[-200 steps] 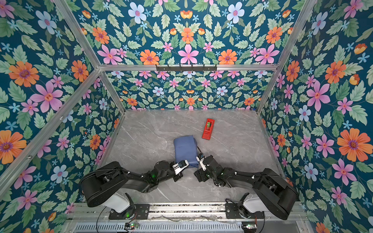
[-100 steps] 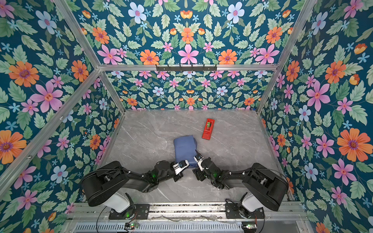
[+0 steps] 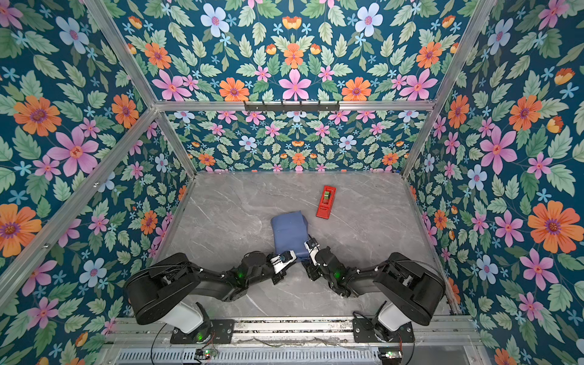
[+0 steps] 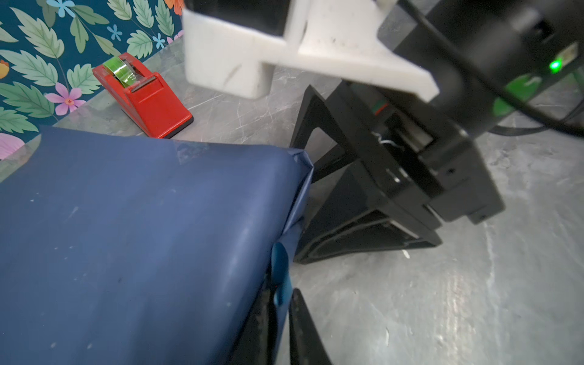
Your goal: Wrap the gift box in paper
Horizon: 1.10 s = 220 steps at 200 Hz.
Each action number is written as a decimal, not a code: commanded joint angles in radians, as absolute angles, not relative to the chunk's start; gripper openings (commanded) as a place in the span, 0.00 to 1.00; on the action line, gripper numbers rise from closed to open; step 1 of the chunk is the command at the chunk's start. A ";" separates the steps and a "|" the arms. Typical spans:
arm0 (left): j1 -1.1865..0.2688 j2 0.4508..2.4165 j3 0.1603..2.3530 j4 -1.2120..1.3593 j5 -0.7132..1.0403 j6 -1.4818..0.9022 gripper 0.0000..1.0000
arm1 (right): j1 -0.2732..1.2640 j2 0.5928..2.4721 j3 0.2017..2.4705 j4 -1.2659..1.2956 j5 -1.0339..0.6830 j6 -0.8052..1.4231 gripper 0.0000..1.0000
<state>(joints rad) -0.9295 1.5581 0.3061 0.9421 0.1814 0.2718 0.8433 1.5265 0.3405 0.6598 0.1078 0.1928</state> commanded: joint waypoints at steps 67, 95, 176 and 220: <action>-0.930 1.373 0.285 0.811 0.210 0.298 0.45 | 0.845 1.532 0.337 0.713 0.153 0.254 0.58; -0.930 1.267 0.261 0.766 0.167 0.382 0.66 | 0.844 1.540 0.340 0.719 0.153 0.262 0.57; -0.927 1.346 0.286 0.822 0.009 0.677 1.00 | 0.844 1.562 0.353 0.726 0.147 0.276 0.55; -0.913 1.447 0.314 0.884 0.007 0.750 1.00 | 0.844 1.562 0.356 0.727 0.143 0.282 0.54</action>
<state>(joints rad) -0.9226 1.4128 0.3027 0.8207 0.0227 0.6765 0.8440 1.5604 0.3496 0.6987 0.1406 0.2665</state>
